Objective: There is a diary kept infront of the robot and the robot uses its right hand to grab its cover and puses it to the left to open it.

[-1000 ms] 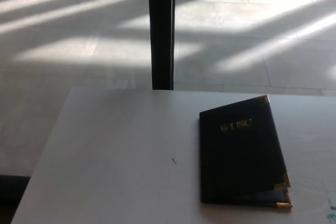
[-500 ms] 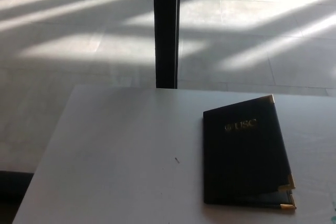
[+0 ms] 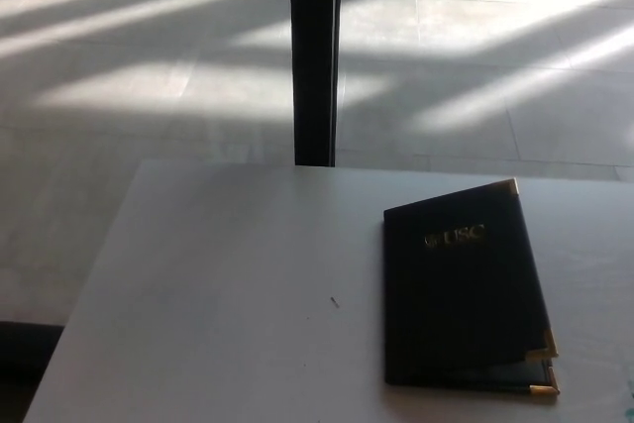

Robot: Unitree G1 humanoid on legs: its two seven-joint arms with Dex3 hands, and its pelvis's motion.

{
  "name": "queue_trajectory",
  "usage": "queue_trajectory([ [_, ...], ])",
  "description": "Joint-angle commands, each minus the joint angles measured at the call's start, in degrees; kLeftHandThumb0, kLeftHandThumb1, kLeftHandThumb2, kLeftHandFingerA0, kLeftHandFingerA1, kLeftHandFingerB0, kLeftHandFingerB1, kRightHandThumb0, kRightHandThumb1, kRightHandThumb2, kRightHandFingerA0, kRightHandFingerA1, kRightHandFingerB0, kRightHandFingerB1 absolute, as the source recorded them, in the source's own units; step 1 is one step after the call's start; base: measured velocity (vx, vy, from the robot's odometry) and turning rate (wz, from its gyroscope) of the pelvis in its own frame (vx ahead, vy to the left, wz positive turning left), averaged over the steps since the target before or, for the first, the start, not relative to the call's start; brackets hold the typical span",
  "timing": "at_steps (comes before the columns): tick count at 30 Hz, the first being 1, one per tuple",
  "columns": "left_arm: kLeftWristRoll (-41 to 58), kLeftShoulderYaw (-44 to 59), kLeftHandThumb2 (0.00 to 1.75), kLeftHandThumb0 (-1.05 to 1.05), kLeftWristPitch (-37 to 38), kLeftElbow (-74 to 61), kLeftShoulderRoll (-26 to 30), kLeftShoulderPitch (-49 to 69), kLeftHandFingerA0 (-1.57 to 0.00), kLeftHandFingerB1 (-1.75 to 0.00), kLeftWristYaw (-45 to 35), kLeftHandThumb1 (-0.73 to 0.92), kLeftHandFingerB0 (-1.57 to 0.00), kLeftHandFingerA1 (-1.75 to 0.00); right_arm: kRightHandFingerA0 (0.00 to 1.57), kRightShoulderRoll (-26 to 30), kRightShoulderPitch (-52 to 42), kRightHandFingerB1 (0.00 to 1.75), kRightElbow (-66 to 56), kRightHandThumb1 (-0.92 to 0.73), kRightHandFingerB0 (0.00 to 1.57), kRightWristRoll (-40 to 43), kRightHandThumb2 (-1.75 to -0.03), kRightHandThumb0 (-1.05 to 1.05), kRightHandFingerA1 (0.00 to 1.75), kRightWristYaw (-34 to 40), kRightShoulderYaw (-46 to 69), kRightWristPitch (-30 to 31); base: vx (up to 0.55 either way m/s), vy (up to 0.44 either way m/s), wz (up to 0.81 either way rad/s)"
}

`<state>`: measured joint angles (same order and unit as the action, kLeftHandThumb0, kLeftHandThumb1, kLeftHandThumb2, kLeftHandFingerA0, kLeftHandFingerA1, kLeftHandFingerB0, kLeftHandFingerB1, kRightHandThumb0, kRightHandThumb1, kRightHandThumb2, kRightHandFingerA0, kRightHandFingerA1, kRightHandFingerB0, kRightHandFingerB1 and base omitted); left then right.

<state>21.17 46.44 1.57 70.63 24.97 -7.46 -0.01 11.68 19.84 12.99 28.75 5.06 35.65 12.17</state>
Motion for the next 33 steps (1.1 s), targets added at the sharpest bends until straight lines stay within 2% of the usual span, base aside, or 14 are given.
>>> queue_trajectory([
  [1, 1.68, -0.2, 1.17, -1.05, 1.05, 0.18, 1.8, 0.48, -0.31, -1.32, 0.68, 0.92, -0.19, -1.64, 0.52, -1.94, -4.0, 0.65, -3.56, -0.92, 0.44, 2.0, -0.71, -0.99, 0.89, 0.55, -3.77, 9.61, 0.0, 0.0, 0.0],
  [2, 1.72, -0.23, 1.52, -0.89, 1.18, 0.29, 1.84, 0.53, -0.39, -0.85, 0.51, 0.69, 0.0, -1.14, 0.51, -2.05, -4.43, 0.64, -3.67, -0.92, 0.44, 2.02, -0.71, -0.98, 0.87, 0.34, -4.37, 10.25, 0.0, 0.0, 0.0],
  [4, 2.05, -0.1, 1.51, -0.88, 0.89, 0.35, 1.91, 0.49, -0.4, -0.86, 0.38, 0.69, -0.02, -1.15, 0.47, -2.16, -5.51, 0.68, -3.2, -0.92, 0.44, 1.5, -0.72, -0.99, 0.88, -1.17, -6.08, 10.56, 0.0, 0.0, 0.0],
  [5, 2.05, -0.16, 1.56, -0.94, 0.92, 0.34, 1.9, 0.49, -0.4, -0.88, 0.47, 0.73, 0.0, -1.17, 0.51, -2.2, -5.61, 0.7, -3.14, -0.72, 0.45, 1.4, -1.16, -0.98, 0.84, -0.89, -6.37, 10.65, 0.0, 0.0, 0.0],
  [7, 1.63, -0.73, 1.53, -0.87, 1.33, 0.34, 1.9, 0.7, -0.34, -0.84, 0.23, 0.71, 0.0, -1.1, 0.49, -2.59, -5.91, 0.71, -2.68, -0.92, 0.41, 1.48, -0.73, -1.0, 0.94, -0.6, -7.11, 11.19, 0.0, 0.0, 0.0],
  [14, 2.25, -0.97, 1.5, -0.85, 1.41, 0.49, 2.29, 0.36, -0.3, -0.83, -0.09, 0.68, 0.0, -1.07, 0.56, -4.08, -6.88, 0.75, -0.23, -0.92, 0.46, 0.15, -0.71, -1.04, 0.92, -0.82, -10.19, 11.75, 0.0, 0.0, 0.0],
  [15, 2.37, -0.97, 1.52, -0.86, 1.23, 0.64, 2.35, 0.3, -0.33, -0.84, 0.01, 0.71, 0.0, -1.1, 0.57, -4.61, -7.13, 0.75, 0.28, -0.71, 0.47, -0.19, -1.16, -1.01, 0.88, -0.88, -10.94, 11.76, 0.0, 0.0, 0.0],
  [17, 2.45, -1.13, 1.53, -0.88, 1.28, 0.74, 2.36, 0.22, -0.35, -0.85, 0.53, 0.72, 0.0, -1.12, 0.54, -5.37, -7.49, 0.74, 0.5, -0.92, 0.43, -0.24, -0.73, -1.01, 0.92, -0.91, -11.75, 11.91, 0.0, 0.0, 0.0],
  [19, 3.01, -0.95, 1.17, -1.05, 0.98, 0.81, 2.4, 0.1, -0.29, -1.32, 0.67, 0.92, -0.17, -1.62, 0.49, -6.11, -7.88, 0.75, 1.17, -0.92, 0.42, -0.3, -0.69, -1.01, 0.92, -1.93, -12.8, 11.64, 0.0, 0.0, 0.0],
  [20, 2.98, -1.08, 1.52, -0.87, 0.87, 0.74, 2.42, 0.05, -0.37, -0.85, 0.86, 0.71, 0.0, -1.12, 0.61, -6.96, -7.88, 0.75, 1.55, -0.92, 0.47, -1.0, -0.72, -1.0, 0.92, -1.24, -13.64, 11.42, 0.0, 0.0, 0.0],
  [23, 2.96, -1.56, 1.56, -0.9, 1.03, 0.68, 2.3, 0.25, -0.35, -0.86, 1.04, 0.75, 0.0, -1.12, 0.64, -8.47, -7.54, 0.76, 1.48, -0.92, 0.5, -1.85, -0.72, -1.01, 0.92, -0.25, -15.33, 11.68, 0.0, 0.0, 0.0],
  [24, 3.24, -1.44, 1.56, -0.9, 1.01, 0.65, 2.2, 0.2, -0.39, -0.86, 1.38, 0.76, 0.0, -1.15, 0.65, -8.88, -7.35, 0.76, 1.11, -0.71, 0.51, -2.11, -1.16, -0.97, 0.89, 0.24, -15.82, 11.91, 0.0, 0.0, 0.0],
  [25, 3.22, -1.62, 1.54, -0.87, 1.16, 0.6, 2.15, 0.33, -0.37, -0.84, 1.06, 0.74, 0.0, -1.12, 0.63, -9.37, -7.42, 0.76, 0.3, -0.92, 0.51, -2.17, -0.72, -1.0, 0.91, 0.48, -16.36, 12.18, 0.0, 0.0, 0.0],
  [33, 3.86, -1.91, 1.61, -1.01, 1.05, 0.1, 2.15, 0.66, -0.41, -0.92, 1.21, 0.79, 0.0, -1.23, 0.64, -10.49, -6.94, 0.72, -1.41, -0.92, 0.52, -4.62, -0.76, -0.96, 0.86, 0.08, -20.54, 11.49, 0.0, 0.0, 0.0],
])
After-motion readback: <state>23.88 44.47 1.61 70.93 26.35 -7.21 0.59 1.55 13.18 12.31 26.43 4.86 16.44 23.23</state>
